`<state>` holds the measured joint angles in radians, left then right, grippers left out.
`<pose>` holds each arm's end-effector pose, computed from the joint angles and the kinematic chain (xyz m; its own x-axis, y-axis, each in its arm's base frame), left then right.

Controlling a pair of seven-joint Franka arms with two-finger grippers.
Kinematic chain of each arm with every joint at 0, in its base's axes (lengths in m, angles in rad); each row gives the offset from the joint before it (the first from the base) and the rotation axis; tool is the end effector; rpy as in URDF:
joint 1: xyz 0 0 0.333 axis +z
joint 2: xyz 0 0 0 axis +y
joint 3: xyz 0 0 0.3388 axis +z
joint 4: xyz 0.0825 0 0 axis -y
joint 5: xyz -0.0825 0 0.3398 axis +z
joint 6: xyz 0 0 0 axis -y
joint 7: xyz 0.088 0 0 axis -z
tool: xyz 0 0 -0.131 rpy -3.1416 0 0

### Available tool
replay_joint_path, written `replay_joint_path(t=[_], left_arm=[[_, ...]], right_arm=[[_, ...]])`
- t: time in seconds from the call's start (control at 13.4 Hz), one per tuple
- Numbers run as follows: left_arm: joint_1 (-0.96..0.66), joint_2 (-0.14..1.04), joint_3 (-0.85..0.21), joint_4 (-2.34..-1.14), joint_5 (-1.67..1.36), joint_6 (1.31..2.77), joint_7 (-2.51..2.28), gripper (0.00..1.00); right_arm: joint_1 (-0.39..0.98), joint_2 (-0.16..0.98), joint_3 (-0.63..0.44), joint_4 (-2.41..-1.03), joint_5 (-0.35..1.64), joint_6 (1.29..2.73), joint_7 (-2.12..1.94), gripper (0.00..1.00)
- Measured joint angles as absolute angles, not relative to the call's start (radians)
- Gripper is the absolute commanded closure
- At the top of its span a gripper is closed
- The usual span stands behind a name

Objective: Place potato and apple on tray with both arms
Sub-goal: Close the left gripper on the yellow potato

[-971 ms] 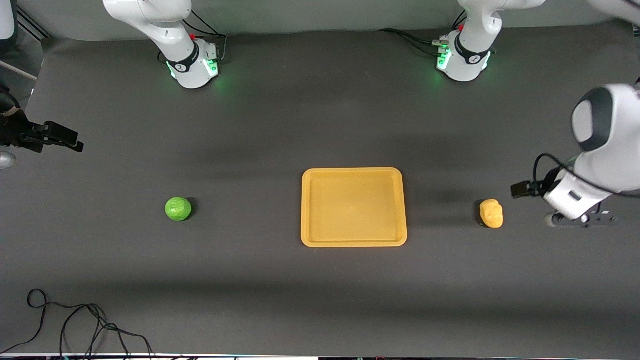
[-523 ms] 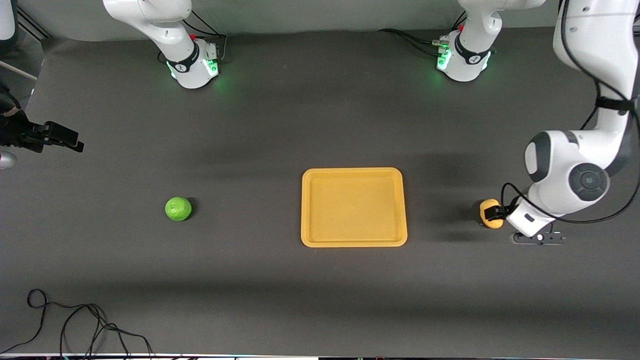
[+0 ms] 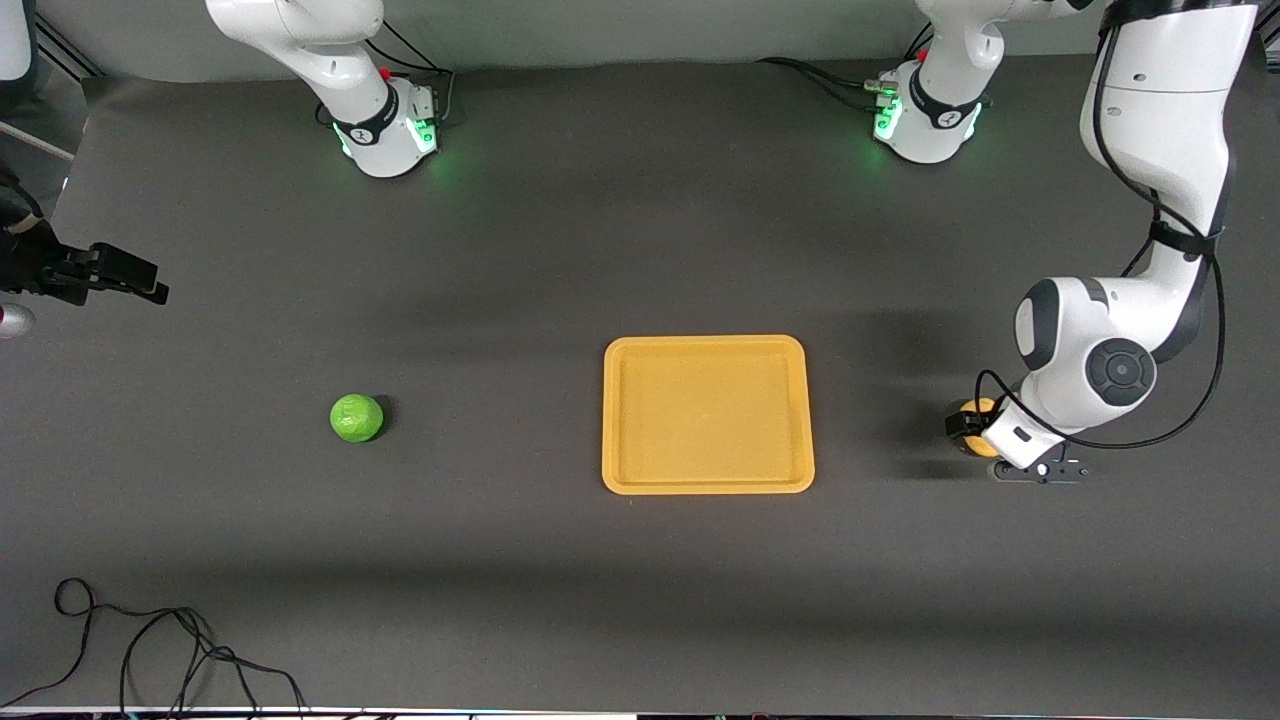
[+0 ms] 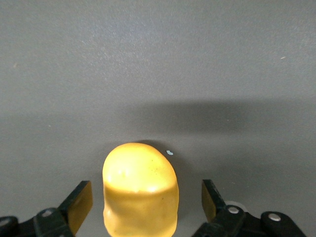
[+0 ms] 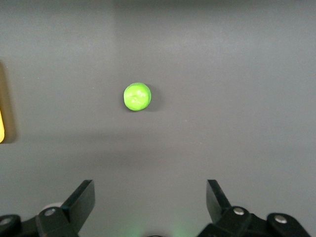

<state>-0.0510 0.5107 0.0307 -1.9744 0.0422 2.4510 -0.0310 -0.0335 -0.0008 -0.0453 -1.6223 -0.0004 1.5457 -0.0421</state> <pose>0.5937 -0.0123 0.2357 0.9991 -0.0252 -0.0335 -0.0266 -0.9988 -0.0418 0.5020 -0.0397 0.5997 0.9965 -0.0365 -0.0757 -0.0368 -0.9993 -0.0028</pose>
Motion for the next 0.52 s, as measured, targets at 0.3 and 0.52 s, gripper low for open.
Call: replay_joint_path(t=[0.3,0.52], left_arm=[[-0.051,0.515,0.031,-1.981,0.042,2.456,-0.031,1.0],[-0.05,0.509,0.031,-1.978,0.042,2.446,-0.031,1.0]], right_arm=[[-0.033,0.0,-0.045,-1.622,0.0,1.545,-0.042,0.0],[-0.033,0.0,-0.045,-1.622,0.0,1.545,-0.042,0.0]])
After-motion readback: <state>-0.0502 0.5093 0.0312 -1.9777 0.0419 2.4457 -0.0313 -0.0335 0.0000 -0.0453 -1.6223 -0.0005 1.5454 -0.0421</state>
